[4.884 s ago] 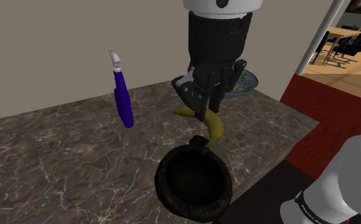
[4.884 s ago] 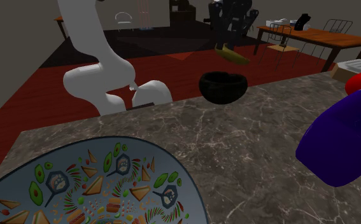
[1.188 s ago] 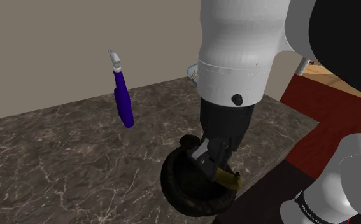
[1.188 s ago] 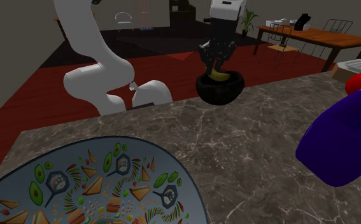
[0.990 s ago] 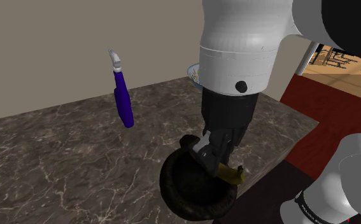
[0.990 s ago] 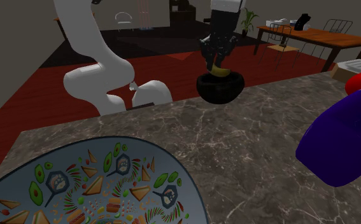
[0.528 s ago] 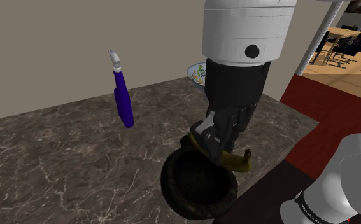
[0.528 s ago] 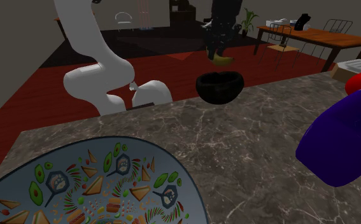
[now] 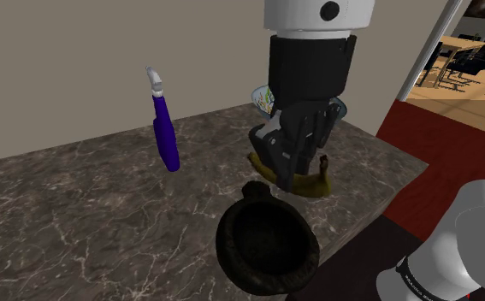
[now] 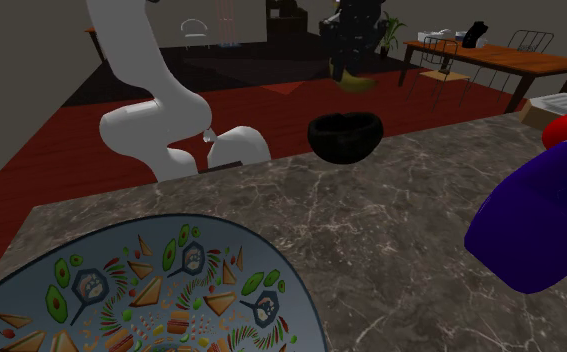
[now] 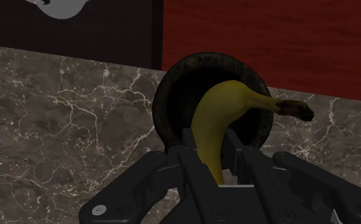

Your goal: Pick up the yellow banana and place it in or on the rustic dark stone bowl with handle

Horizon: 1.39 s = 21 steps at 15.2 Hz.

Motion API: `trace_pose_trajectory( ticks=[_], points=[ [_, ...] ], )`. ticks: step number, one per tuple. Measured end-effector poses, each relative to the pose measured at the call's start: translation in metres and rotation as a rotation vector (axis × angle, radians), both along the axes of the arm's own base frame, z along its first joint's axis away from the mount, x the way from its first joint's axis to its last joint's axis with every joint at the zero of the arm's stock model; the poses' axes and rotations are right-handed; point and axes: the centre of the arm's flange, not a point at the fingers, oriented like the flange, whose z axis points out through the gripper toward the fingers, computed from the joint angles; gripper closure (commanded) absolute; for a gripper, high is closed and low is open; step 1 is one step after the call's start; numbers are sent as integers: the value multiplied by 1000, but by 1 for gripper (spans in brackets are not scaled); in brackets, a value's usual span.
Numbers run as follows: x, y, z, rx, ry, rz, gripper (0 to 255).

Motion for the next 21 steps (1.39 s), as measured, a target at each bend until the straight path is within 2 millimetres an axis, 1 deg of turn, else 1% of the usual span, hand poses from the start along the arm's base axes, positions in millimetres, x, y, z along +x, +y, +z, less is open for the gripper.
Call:
trace_pose_trajectory(
  ticks=[1, 3, 11, 15, 21],
  points=[
    [5, -2, -1, 0, 0, -1, 255],
    [9, -3, -9, -1, 0, 0, 255],
    [10, -6, -50, -1, 1, 0, 255],
    [11, -2, -69, -1, 1, 0, 255],
    [11, -4, -72, -1, 0, 0, 255]
  ],
)
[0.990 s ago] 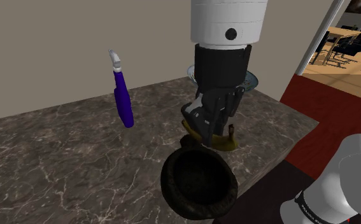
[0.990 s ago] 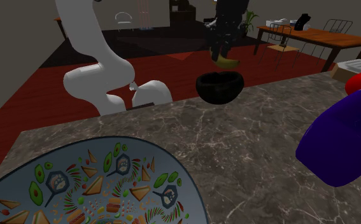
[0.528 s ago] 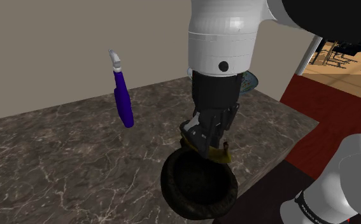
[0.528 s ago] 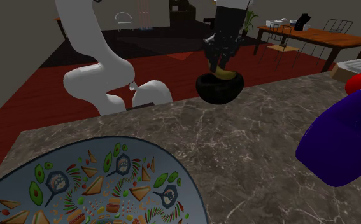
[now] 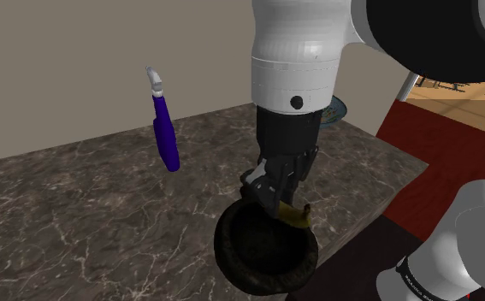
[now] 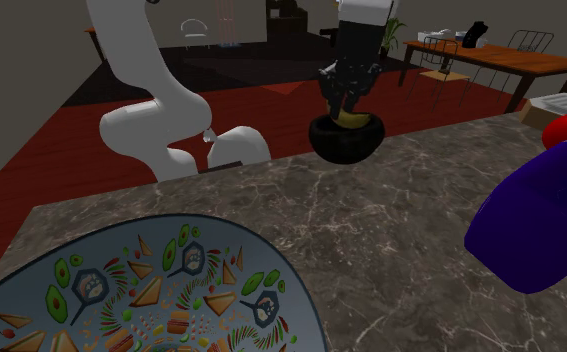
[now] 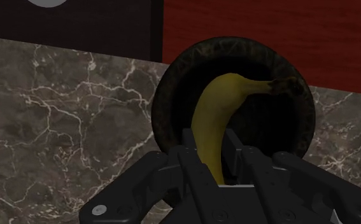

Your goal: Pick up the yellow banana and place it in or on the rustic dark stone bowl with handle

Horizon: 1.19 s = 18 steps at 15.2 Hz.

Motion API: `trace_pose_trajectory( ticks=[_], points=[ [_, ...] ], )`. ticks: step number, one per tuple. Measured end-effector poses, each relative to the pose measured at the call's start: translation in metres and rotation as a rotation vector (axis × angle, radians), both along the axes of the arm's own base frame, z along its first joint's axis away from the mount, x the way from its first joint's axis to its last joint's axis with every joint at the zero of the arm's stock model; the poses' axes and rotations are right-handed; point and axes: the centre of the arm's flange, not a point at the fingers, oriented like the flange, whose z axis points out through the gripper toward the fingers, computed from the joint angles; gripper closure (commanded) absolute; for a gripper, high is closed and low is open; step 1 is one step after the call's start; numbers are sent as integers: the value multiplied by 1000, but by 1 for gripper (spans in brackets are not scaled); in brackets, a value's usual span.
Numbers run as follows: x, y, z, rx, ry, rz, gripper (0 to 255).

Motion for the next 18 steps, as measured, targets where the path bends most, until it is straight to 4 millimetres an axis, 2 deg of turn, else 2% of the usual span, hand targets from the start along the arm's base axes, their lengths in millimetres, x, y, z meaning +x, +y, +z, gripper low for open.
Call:
trace_pose_trajectory(
  ticks=[1, 7, 12, 18],
  points=[
    [0, 0, 0, 0, 0, 0, 0],
    [0, 0, 0, 0, 0, 0, 0],
    [5, 1, 45, 1, -1, 0, 0],
    [6, 1, 50, 0, 0, 0, 0]
  ],
)
